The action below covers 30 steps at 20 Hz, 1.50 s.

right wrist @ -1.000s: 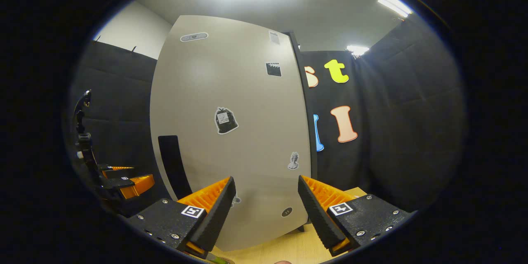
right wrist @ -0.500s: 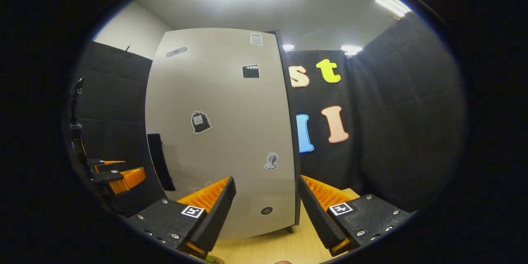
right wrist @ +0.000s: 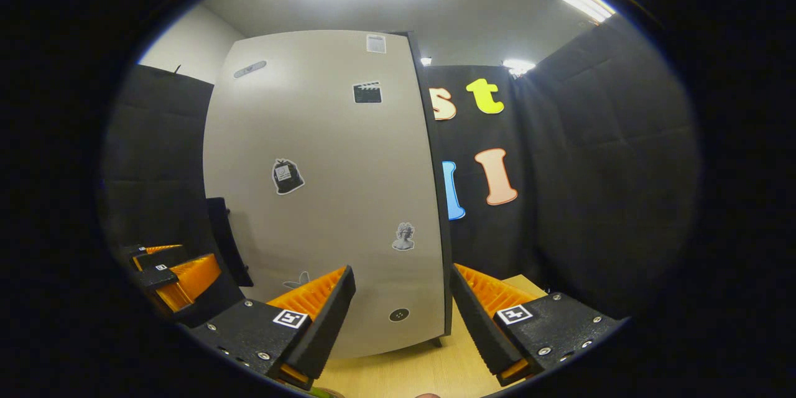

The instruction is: Open the cabinet door with the right hand, grasp the bottle in the cabinet with the left hand and place it on the coaster, then close the cabinet door with the right hand.

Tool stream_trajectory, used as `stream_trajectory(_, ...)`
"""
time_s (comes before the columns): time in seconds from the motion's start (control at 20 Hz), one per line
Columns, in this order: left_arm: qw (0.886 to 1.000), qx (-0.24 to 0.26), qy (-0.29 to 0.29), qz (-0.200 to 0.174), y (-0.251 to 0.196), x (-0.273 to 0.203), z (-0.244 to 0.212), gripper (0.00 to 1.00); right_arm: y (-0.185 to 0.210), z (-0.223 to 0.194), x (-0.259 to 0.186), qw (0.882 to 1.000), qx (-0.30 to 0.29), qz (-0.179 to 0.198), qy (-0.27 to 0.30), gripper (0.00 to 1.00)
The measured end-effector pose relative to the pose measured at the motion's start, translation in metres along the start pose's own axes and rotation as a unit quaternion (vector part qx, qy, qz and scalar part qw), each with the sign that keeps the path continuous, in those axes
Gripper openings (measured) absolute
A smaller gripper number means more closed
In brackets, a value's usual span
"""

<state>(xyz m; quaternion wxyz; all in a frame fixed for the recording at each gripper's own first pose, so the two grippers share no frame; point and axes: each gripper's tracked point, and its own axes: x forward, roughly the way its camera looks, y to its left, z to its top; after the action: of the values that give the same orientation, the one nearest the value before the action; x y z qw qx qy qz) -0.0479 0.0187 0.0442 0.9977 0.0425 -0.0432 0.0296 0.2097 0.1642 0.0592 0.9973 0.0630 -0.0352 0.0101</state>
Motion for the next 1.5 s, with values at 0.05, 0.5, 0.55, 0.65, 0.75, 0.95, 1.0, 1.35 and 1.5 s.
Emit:
stream_trajectory(0.05, 1.0, -0.006, 0.001, -0.005, -0.007, 0.002, -0.002, 0.91, 0.002, 0.001, -0.001, 1.0, -0.004, -0.002, -0.003, 0.94)
stream_trajectory(0.5, 0.999, -0.01, 0.003, -0.04, -0.035, 0.021, 0.0, 0.88, 0.016, -0.001, -0.014, 1.0, -0.027, 0.008, -0.011, 0.94)
stream_trajectory(0.55, 0.999, -0.009, 0.002, -0.046, -0.038, 0.021, 0.0, 0.91, 0.016, -0.001, -0.014, 1.0, -0.026, 0.01, -0.01, 0.94)
stream_trajectory(0.65, 0.999, -0.007, 0.002, -0.042, -0.037, 0.02, -0.002, 0.86, 0.015, -0.001, -0.013, 1.0, -0.025, 0.01, -0.01, 0.94)
stream_trajectory(0.75, 1.0, -0.011, 0.0, -0.023, -0.029, 0.021, 0.0, 0.91, 0.012, 0.0, -0.013, 1.0, -0.03, 0.003, -0.009, 0.94)
stream_trajectory(0.95, 0.999, -0.033, 0.009, -0.005, -0.017, 0.026, -0.006, 0.86, 0.014, -0.001, -0.009, 1.0, -0.029, 0.006, -0.007, 0.94)
stream_trajectory(1.0, 0.999, -0.039, 0.011, -0.005, -0.017, 0.026, -0.006, 0.86, 0.014, -0.001, -0.008, 1.0, -0.029, 0.005, -0.007, 0.89)
stream_trajectory(1.35, 0.999, -0.045, -0.005, -0.009, -0.015, 0.022, 0.001, 0.9, 0.018, -0.003, -0.006, 1.0, -0.028, 0.009, -0.007, 0.94)
stream_trajectory(1.5, 0.999, -0.039, -0.016, -0.01, -0.016, 0.021, 0.007, 0.86, 0.018, -0.003, -0.006, 0.999, -0.03, 0.012, -0.007, 0.94)
